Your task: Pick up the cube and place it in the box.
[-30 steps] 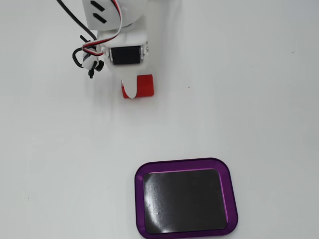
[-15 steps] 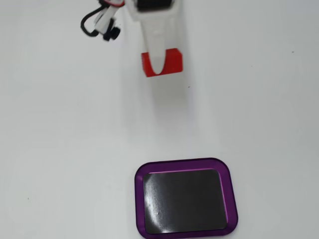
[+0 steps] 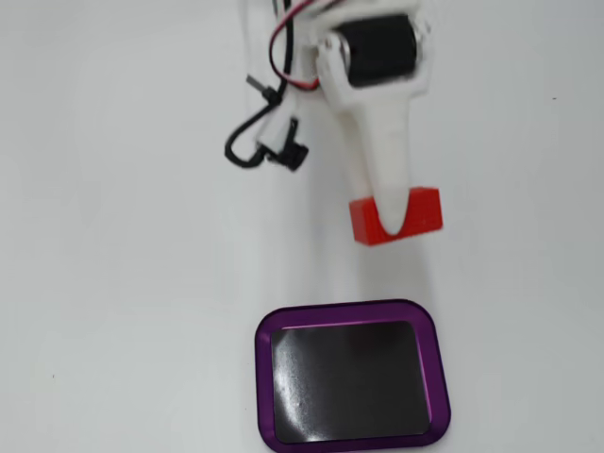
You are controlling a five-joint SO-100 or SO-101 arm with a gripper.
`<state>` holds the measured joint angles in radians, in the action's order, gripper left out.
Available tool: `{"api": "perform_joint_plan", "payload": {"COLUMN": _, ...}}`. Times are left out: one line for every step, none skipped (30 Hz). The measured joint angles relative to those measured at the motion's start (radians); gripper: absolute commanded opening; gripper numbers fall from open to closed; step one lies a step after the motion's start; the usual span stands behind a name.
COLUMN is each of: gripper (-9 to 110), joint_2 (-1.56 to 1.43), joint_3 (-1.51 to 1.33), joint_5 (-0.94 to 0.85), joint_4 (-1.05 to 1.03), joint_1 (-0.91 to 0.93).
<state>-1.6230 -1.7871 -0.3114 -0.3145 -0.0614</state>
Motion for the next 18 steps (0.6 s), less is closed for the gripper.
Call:
{"api": "perform_joint_plan", "payload": {"gripper": 0, "joint_2": 0.054, "joint_3": 0.038, "joint_5": 0.0, "joint_4": 0.003, "joint_1": 0.0}}
{"api": "perform_joint_plan", "payload": {"gripper": 0, "joint_2": 0.106, "joint_3": 0.077, "joint_5": 0.0, "joint_4": 0.003, "joint_1": 0.0}}
{"api": "perform_joint_plan", "payload": {"gripper": 0, "joint_2": 0.155, "joint_3": 0.114, "joint_5": 0.0, "joint_4": 0.003, "joint_1": 0.0}}
{"api": "perform_joint_plan", "payload": {"gripper": 0, "joint_2": 0.202, "joint_3": 0.147, "joint_5": 0.0, "joint_4": 0.002, "joint_1": 0.002}}
{"api": "perform_joint_plan", "payload": {"gripper": 0, "joint_2": 0.244, "joint_3": 0.179, "joint_5": 0.0, "joint_4": -0.003, "joint_1": 0.003}}
{"api": "perform_joint_plan", "payload": {"gripper": 0, "joint_2": 0.282, "joint_3": 0.212, "joint_5": 0.0, "joint_4": -0.012, "joint_1": 0.005}}
{"api": "perform_joint_plan", "payload": {"gripper": 0, "joint_2": 0.318, "joint_3": 0.242, "joint_5": 0.0, "joint_4": -0.023, "joint_1": 0.006}}
{"api": "perform_joint_plan", "payload": {"gripper": 0, "joint_2": 0.348, "joint_3": 0.275, "joint_5": 0.0, "joint_4": -0.037, "joint_1": 0.006}}
{"api": "perform_joint_plan", "payload": {"gripper": 0, "joint_2": 0.376, "joint_3": 0.307, "joint_5": 0.0, "joint_4": -0.046, "joint_1": 0.008}}
{"api": "perform_joint_plan", "payload": {"gripper": 0, "joint_2": 0.397, "joint_3": 0.336, "joint_5": 0.0, "joint_4": -0.057, "joint_1": 0.009}}
{"api": "perform_joint_plan", "payload": {"gripper": 0, "joint_2": 0.416, "joint_3": 0.36, "joint_5": 0.0, "joint_4": -0.067, "joint_1": 0.009}}
{"api": "perform_joint_plan", "payload": {"gripper": 0, "joint_2": 0.43, "joint_3": 0.383, "joint_5": 0.0, "joint_4": -0.078, "joint_1": 0.009}}
{"api": "perform_joint_plan", "payload": {"gripper": 0, "joint_2": 0.437, "joint_3": 0.402, "joint_5": 0.0, "joint_4": -0.091, "joint_1": 0.009}}
{"api": "perform_joint_plan", "payload": {"gripper": 0, "joint_2": 0.442, "joint_3": 0.413, "joint_5": 0.0, "joint_4": -0.106, "joint_1": 0.009}}
{"api": "perform_joint_plan", "payload": {"gripper": 0, "joint_2": 0.445, "joint_3": 0.422, "joint_5": 0.0, "joint_4": -0.121, "joint_1": 0.009}}
{"api": "perform_joint_plan", "payload": {"gripper": 0, "joint_2": 0.445, "joint_3": 0.43, "joint_5": 0.0, "joint_4": -0.137, "joint_1": 0.009}}
{"api": "perform_joint_plan", "payload": {"gripper": 1, "joint_2": 0.445, "joint_3": 0.434, "joint_5": 0.0, "joint_4": -0.155, "joint_1": 0.009}}
{"api": "perform_joint_plan", "payload": {"gripper": 2, "joint_2": 0.445, "joint_3": 0.436, "joint_5": 0.0, "joint_4": -0.172, "joint_1": 0.009}}
